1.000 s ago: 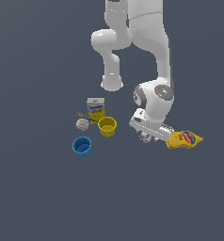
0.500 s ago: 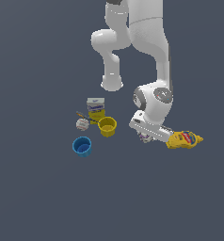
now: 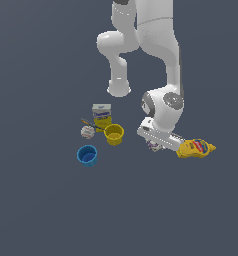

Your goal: Pick up a designated object from a clutter of objects.

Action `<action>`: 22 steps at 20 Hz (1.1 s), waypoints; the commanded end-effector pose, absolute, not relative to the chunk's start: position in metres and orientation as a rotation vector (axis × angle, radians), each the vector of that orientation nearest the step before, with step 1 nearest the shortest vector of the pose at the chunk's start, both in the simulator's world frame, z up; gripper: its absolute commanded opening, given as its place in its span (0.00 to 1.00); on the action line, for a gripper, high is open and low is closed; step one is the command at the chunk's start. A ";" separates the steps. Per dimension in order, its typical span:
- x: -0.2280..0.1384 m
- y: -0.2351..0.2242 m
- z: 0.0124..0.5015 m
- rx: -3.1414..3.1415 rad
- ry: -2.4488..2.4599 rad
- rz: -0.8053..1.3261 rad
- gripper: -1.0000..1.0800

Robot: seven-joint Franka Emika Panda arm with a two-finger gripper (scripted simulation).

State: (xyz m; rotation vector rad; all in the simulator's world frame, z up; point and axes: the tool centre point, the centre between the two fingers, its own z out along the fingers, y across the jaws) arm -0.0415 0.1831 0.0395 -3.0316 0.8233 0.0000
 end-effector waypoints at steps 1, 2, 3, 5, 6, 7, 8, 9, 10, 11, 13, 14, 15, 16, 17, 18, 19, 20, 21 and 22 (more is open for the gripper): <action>-0.039 0.181 0.045 -3.031 0.824 -0.002 0.00; -0.038 0.180 0.048 -3.031 0.824 -0.002 0.00; -0.037 0.179 0.052 -3.031 0.824 -0.002 0.00; -0.035 0.176 0.061 -3.031 0.824 -0.002 0.00; -0.033 0.174 0.066 -3.031 0.824 -0.002 0.00; -0.031 0.172 0.072 -3.031 0.824 -0.002 0.00; -0.029 0.170 0.079 -3.031 0.823 -0.002 0.00; -0.027 0.167 0.086 -3.031 0.823 -0.002 0.00; -0.025 0.165 0.093 -3.031 0.823 -0.002 0.00; -0.022 0.162 0.101 -3.031 0.823 -0.002 0.00; -0.017 0.156 0.118 -3.030 0.823 -0.001 0.00; -0.014 0.153 0.127 -3.030 0.823 -0.001 0.00; -0.011 0.149 0.137 -3.030 0.823 -0.001 0.00; -0.008 0.146 0.147 -3.030 0.822 0.000 0.00; -0.005 0.143 0.157 -3.030 0.822 0.000 0.00; -0.002 0.139 0.168 -3.030 0.822 0.000 0.00; 0.002 0.136 0.178 -3.029 0.822 0.000 0.00; 0.005 0.132 0.188 -3.029 0.822 0.000 0.00; 0.008 0.129 0.198 -3.029 0.822 0.000 0.00; 0.011 0.125 0.208 -3.029 0.822 0.000 0.00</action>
